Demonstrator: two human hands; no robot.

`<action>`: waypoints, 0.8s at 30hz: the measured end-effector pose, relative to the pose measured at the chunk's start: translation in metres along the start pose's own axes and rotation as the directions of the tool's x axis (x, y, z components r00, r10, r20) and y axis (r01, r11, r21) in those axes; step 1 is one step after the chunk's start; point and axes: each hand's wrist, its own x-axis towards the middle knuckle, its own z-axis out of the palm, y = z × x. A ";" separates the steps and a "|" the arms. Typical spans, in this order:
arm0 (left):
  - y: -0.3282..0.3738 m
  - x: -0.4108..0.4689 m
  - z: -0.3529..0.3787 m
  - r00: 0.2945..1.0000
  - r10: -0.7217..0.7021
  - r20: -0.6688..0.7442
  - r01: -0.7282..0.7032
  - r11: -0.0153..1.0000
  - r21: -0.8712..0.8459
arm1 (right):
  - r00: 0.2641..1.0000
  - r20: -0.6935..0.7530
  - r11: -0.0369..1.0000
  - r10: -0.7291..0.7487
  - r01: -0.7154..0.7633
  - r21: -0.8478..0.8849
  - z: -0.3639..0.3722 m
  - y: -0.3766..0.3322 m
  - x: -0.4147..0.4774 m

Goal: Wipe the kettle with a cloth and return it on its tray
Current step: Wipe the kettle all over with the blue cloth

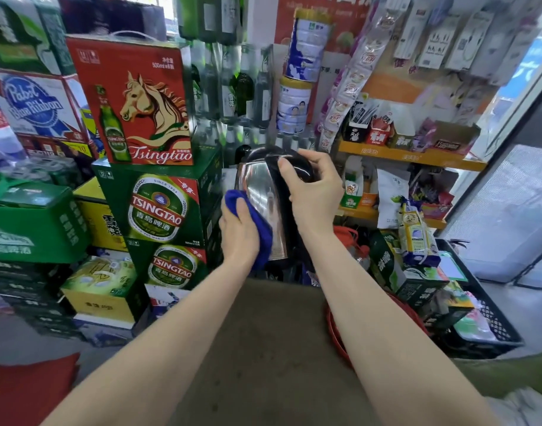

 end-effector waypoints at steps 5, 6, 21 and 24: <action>0.011 -0.013 0.019 0.964 0.263 -0.031 -0.261 0.964 0.051 | 0.994 0.024 0.992 -0.109 0.110 -0.068 0.008 0.002 -0.015; 0.015 -0.005 0.015 0.954 0.293 -0.055 -0.290 0.955 0.064 | 0.992 0.032 0.989 -0.126 0.128 -0.074 0.007 0.003 -0.016; -0.079 0.044 -0.032 0.837 -0.418 0.355 0.546 0.684 -0.483 | 0.835 0.496 0.967 0.240 -0.253 -0.044 -0.028 0.074 -0.033; -0.122 0.035 -0.032 0.839 -0.462 0.287 0.544 0.695 -0.471 | 0.711 0.597 0.927 0.371 -0.323 -0.192 -0.030 0.107 -0.041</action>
